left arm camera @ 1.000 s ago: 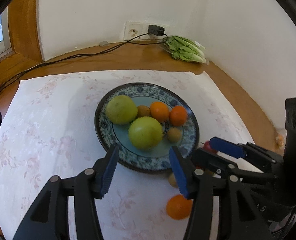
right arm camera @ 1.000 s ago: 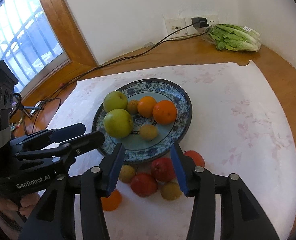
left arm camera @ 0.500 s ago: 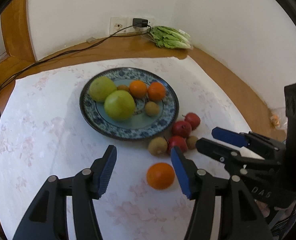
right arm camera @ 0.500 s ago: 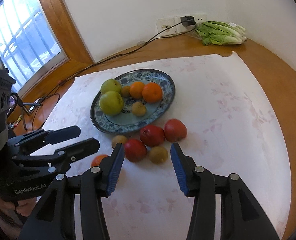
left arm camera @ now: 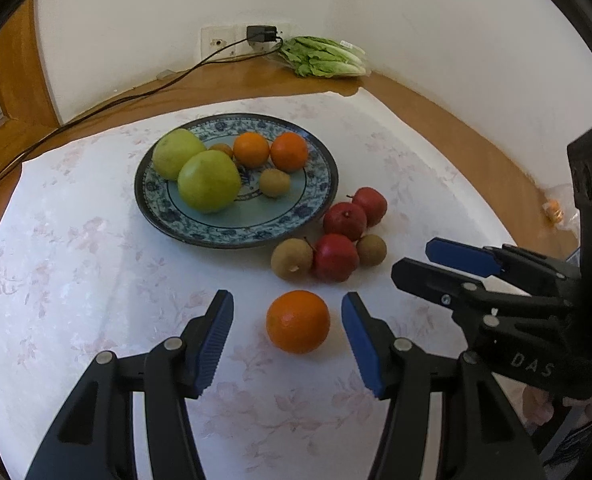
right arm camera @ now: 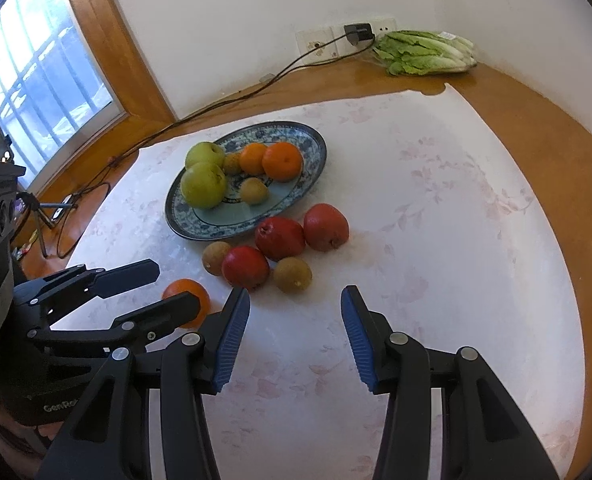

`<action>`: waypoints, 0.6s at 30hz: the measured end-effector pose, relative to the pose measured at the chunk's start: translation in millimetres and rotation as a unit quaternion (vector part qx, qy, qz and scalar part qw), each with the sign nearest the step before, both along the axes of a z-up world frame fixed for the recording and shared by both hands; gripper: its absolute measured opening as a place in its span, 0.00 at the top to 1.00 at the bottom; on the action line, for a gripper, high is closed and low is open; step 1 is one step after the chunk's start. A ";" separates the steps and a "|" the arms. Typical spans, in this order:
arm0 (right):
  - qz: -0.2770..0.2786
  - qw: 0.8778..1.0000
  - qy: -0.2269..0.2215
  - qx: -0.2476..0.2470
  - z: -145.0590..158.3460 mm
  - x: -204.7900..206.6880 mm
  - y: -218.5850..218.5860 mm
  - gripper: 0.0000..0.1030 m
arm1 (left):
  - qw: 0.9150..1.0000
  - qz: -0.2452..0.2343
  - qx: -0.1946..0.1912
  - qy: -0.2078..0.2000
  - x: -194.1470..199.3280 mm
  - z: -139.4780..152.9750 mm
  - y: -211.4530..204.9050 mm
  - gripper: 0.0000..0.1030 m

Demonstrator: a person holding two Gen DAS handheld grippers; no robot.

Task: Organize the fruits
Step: 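Grasp an orange with the left tool while the right tool grasps another brown kiwi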

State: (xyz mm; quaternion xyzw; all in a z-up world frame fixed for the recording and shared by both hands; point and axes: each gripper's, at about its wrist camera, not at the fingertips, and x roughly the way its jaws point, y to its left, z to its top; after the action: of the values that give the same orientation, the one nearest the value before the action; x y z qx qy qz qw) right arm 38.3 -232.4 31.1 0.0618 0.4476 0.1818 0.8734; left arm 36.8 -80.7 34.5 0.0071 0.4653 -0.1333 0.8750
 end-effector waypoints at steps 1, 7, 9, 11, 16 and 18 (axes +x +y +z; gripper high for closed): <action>-0.001 1.000 0.001 0.000 -1.1 0.4 -1.0 0.52 | 1.000 -0.001 0.000 0.001 0.2 -0.4 -0.4 0.43; -0.004 1.000 0.006 0.005 -4.4 1.9 -3.8 0.52 | 1.000 -0.003 0.009 0.000 0.0 -5.2 -3.4 0.53; -0.003 1.000 0.007 0.006 -5.1 1.6 -3.6 0.52 | 1.000 -0.007 0.008 0.001 0.0 -7.2 -3.6 0.60; -0.003 1.000 0.007 0.007 -5.7 1.5 -3.4 0.52 | 1.000 -0.010 0.003 0.003 -0.1 -8.2 -2.6 0.65; 0.001 1.000 0.009 0.011 -7.7 1.4 -3.0 0.52 | 1.000 -0.008 -0.007 0.004 0.7 -7.5 0.4 0.65; 0.003 1.000 0.010 0.012 -8.9 1.5 -1.8 0.52 | 1.000 -0.001 -0.006 0.001 1.5 -6.2 4.1 0.65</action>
State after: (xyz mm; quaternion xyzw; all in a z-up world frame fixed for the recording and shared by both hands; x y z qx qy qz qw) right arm 39.8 -234.2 22.1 0.0729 0.4545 0.1891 0.8674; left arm 38.3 -76.6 28.3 0.0017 0.4657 -0.1368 0.8743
